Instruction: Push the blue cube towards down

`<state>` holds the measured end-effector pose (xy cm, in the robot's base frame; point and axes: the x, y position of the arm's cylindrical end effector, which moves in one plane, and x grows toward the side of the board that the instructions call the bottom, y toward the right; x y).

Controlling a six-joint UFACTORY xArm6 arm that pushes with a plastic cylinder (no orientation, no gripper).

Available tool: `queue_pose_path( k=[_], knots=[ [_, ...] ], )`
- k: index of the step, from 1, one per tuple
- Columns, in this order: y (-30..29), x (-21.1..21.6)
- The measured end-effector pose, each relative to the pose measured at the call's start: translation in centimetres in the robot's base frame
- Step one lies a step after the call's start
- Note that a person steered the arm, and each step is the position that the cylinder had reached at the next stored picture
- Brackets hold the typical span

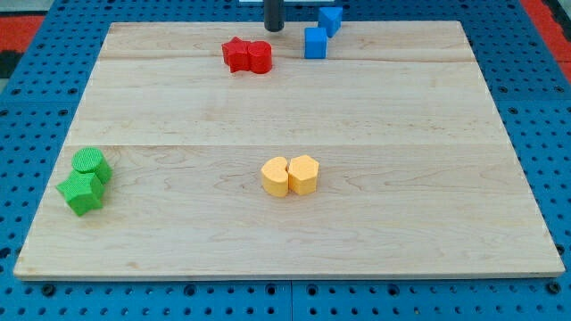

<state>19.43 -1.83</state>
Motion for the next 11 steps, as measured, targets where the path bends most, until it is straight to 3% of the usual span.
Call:
queue_pose_path(
  k=[2,3,5,10,11],
  knots=[
    [5.6,-0.1],
    [5.9,2.3],
    [7.2,7.9],
    [12.5,27.1],
    [15.7,23.6]
  ],
)
